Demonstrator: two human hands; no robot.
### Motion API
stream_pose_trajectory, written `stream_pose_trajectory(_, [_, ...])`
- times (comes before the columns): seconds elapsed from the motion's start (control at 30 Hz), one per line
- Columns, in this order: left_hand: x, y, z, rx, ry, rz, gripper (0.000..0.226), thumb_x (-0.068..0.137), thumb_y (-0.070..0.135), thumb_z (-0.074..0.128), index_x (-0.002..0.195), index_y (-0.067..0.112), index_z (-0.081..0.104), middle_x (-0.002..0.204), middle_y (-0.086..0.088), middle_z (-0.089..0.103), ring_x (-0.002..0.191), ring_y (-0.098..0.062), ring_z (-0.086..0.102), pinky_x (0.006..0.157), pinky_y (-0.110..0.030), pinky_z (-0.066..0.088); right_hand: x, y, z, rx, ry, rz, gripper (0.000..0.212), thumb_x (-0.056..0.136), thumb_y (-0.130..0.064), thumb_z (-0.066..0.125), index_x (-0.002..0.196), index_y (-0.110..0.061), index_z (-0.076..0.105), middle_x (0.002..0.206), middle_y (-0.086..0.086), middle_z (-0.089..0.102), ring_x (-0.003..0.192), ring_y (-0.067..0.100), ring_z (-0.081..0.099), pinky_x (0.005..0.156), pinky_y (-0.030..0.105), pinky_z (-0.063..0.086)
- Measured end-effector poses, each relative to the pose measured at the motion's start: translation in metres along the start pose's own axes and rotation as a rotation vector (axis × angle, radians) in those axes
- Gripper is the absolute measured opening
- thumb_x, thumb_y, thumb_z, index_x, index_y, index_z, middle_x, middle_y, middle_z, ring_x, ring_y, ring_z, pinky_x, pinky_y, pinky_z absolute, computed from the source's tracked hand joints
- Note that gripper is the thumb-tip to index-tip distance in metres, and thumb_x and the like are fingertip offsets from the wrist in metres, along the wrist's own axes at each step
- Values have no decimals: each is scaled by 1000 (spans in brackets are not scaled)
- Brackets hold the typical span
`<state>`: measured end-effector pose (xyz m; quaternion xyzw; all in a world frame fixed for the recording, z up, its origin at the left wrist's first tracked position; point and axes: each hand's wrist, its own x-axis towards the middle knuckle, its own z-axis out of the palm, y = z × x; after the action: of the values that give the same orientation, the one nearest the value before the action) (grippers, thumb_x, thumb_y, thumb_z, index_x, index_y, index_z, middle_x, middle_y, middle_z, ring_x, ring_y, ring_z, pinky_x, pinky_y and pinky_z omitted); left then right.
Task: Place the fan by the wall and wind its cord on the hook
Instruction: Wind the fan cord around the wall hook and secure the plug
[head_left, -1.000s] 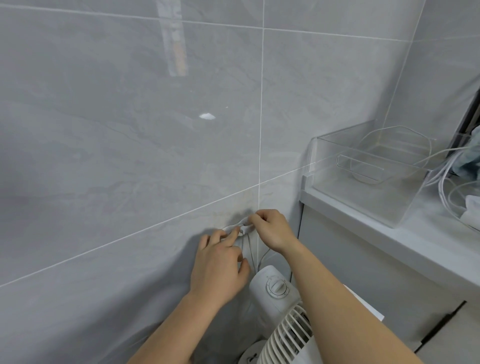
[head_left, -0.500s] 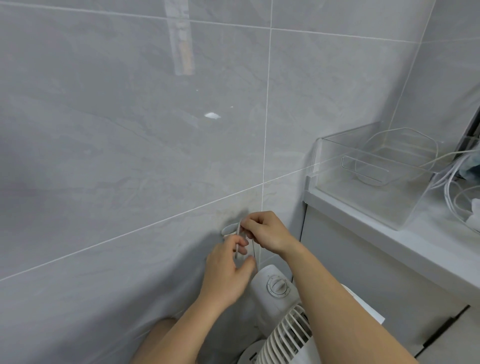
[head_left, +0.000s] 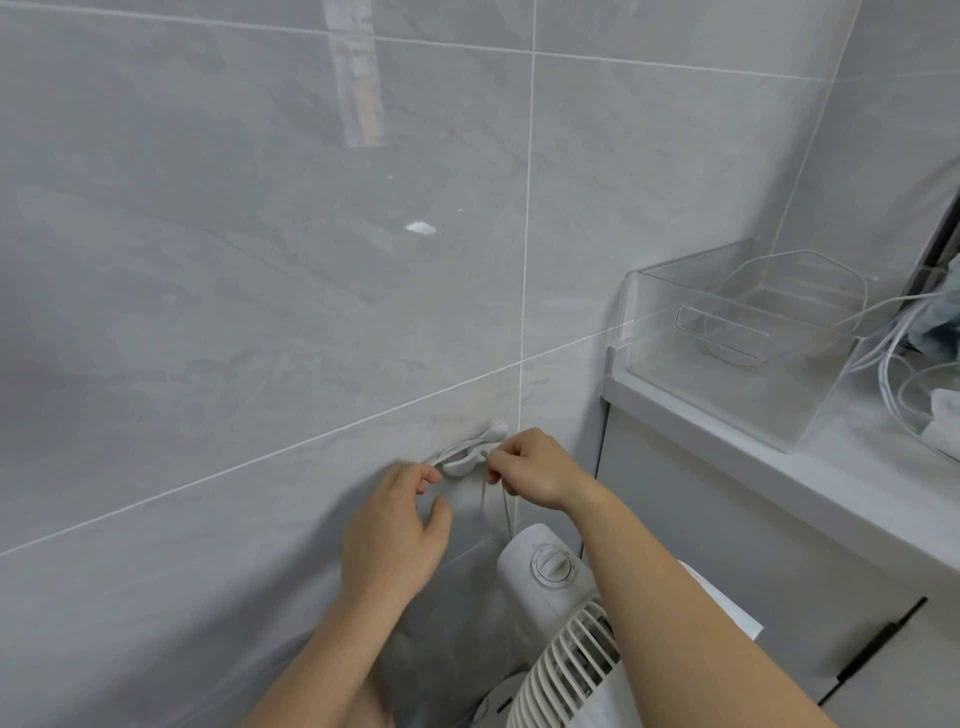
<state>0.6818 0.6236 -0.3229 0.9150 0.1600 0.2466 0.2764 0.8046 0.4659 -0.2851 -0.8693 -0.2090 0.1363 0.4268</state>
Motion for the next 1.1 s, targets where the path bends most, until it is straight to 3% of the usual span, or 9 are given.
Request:
stream_pose_trajectory(0.17, [-4, 0, 10, 64, -81, -48, 34, 91, 37, 55, 124, 36, 62, 125, 20, 64, 108, -14, 64, 86, -35, 53, -2, 8, 6, -177, -273, 172, 34, 97, -31, 52, 69, -17, 66, 61, -1, 62, 51, 15, 52, 53, 24, 47])
stream_pose_trajectory(0.33, [-4, 1, 25, 79, -251, -71, 44, 93, 38, 55, 137, 33, 58, 133, 12, 64, 122, -15, 61, 94, -34, 49, 1, 11, 7, -160, -268, 170, 21, 94, -21, 57, 90, -12, 75, 68, 0, 65, 52, 15, 50, 54, 26, 46])
stream_pose_trajectory(0.43, [-1, 4, 39, -9, -342, -57, 42, 98, 28, 49, 139, 28, 58, 134, 5, 67, 123, -18, 61, 97, -36, 51, 5, 16, 8, -201, -258, 156, 17, 92, -22, 63, 98, -13, 76, 82, 2, 72, 57, 18, 53, 59, 27, 48])
stream_pose_trajectory(0.57, [5, 16, 49, -223, -377, -95, 37, 102, 17, 48, 134, 23, 63, 129, 0, 70, 122, -20, 63, 92, -26, 46, 9, 24, 10, -302, -266, 124, 28, 88, -28, 71, 115, -21, 76, 114, 2, 73, 96, 17, 65, 85, 27, 51])
stream_pose_trajectory(0.8, [4, 28, 47, -532, -397, -260, 35, 101, 14, 49, 127, 26, 69, 124, 5, 70, 120, -10, 60, 96, -22, 40, 9, 26, 11, -336, -354, 98, 52, 100, -43, 62, 147, -23, 56, 142, 6, 60, 128, 24, 58, 96, 28, 41])
stream_pose_trajectory(0.97, [6, 27, 41, -488, -463, -229, 32, 102, 20, 51, 130, 25, 66, 119, 11, 67, 120, -8, 59, 87, -15, 40, 12, 25, 13, -403, -359, 128, 48, 103, -47, 52, 135, -13, 65, 132, 11, 67, 118, 27, 62, 97, 35, 46])
stream_pose_trajectory(1.1, [4, 27, 33, -341, -541, -192, 50, 99, 32, 58, 147, 23, 52, 143, 3, 60, 132, -14, 55, 106, -28, 41, 11, 26, 15, -410, -356, 146, 43, 104, -47, 50, 123, -14, 69, 124, 12, 71, 106, 24, 63, 98, 36, 48])
